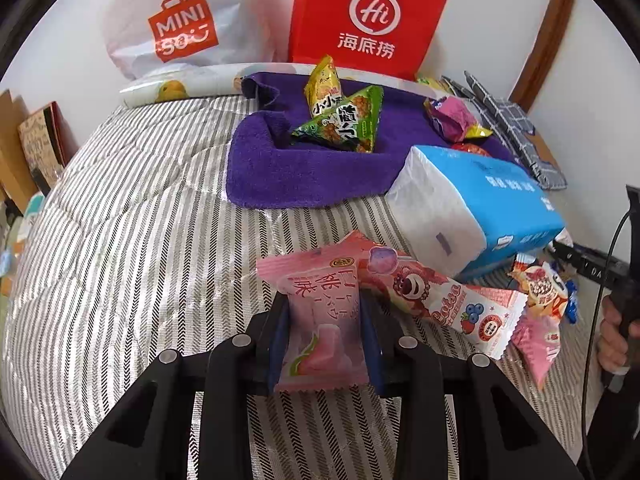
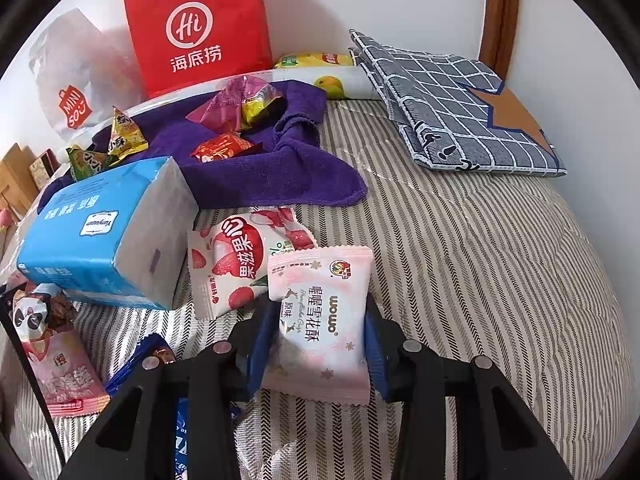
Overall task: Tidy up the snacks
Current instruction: 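Carry the pink candy packet and wowo packet toward the purple towel with both tools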
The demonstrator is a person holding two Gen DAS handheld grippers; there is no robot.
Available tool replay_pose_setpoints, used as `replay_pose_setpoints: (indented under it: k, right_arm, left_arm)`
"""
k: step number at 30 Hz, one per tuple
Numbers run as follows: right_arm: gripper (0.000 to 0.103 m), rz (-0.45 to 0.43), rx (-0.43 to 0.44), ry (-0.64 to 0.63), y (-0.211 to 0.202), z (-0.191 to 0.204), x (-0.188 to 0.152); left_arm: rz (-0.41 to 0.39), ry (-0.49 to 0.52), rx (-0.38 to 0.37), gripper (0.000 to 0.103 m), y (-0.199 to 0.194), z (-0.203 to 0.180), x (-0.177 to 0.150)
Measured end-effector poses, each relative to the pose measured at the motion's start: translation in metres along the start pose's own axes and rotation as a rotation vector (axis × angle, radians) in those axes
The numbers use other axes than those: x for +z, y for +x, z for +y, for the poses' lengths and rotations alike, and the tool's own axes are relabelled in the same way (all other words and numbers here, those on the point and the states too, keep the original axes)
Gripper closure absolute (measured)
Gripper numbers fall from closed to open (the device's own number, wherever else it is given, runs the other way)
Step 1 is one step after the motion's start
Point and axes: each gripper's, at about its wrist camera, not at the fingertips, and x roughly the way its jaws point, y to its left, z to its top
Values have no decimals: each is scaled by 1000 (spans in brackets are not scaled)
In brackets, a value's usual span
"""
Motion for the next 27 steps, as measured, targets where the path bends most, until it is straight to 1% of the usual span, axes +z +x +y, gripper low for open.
replay_pose_setpoints:
  k: [3,6,8,11,13,18,22,27]
  right_arm:
    - [67,0,23,23,-2,-5,-1]
    - [68,10,23,36,-7,-8,-1]
    - [69,-9,21,42,-19,-9,-1]
    - [69,-52,13,25,-39,-5,1]
    - [69,-69,17,14,-49,0,1]
    - [69,-110,74,-30,-75,20,1]
    - [69,-148,145,-76,-94,43,5]
    - [69,-182,172,-111,-102,62,13]
  left_arm:
    - [4,-19,-22,71,-4,3,-3]
    - [2,-14,-12,71,-11,4,-7]
    - [-8,-10,-9,71,-17,3,-10]
    - [-13,-18,-41,71,-27,1,-11]
    - [-18,-20,-58,71,-31,-3,-11]
    - [-38,14,-110,71,-42,-25,-4]
    - [-52,36,-154,71,-47,-42,5]
    - [-75,49,-198,71,-51,-60,19]
